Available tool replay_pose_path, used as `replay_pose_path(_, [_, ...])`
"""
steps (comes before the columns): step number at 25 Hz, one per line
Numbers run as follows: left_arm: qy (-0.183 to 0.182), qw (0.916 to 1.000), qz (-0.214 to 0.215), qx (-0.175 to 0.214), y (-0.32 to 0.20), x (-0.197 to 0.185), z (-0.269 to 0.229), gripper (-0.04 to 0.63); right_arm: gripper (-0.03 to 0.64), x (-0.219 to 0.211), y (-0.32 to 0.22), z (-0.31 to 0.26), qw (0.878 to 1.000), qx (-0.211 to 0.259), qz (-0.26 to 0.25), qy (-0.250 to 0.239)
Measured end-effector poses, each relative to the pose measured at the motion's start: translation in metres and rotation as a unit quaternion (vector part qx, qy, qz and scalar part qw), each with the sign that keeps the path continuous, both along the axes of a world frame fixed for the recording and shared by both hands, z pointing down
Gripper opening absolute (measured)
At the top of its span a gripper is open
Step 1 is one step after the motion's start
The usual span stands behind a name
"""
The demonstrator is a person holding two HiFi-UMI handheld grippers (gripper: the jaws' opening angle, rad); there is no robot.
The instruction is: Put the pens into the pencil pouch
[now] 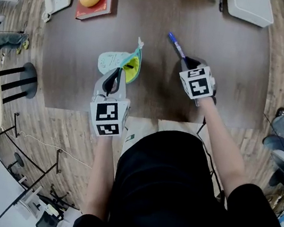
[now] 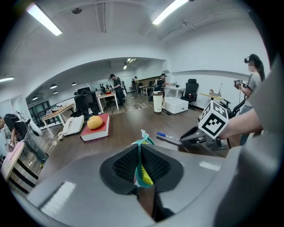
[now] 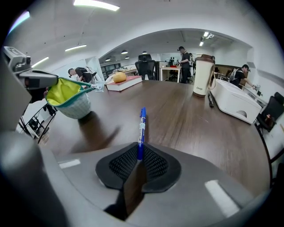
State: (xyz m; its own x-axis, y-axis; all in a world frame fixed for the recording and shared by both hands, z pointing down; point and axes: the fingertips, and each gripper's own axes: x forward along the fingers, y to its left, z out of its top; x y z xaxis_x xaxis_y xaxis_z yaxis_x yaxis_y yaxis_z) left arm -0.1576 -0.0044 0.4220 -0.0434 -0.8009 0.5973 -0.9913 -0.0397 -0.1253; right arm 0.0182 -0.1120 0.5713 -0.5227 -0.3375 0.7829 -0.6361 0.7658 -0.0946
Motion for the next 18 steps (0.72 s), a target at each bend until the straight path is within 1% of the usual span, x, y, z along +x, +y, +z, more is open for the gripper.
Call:
replay_pose_path(9, [0.004, 1.0000, 0.005, 0.002, -0.002, 0.003, 0.003, 0.017, 0.043, 0.002, 0.006, -0.025, 1.000, 0.006, 0.000, -0.026])
replay_pose_path(18, [0.004, 1.0000, 0.006, 0.003, -0.005, 0.004, 0.003, 0.016, 0.043, -0.001, 0.019, -0.050, 0.999, 0.002, -0.023, -0.049])
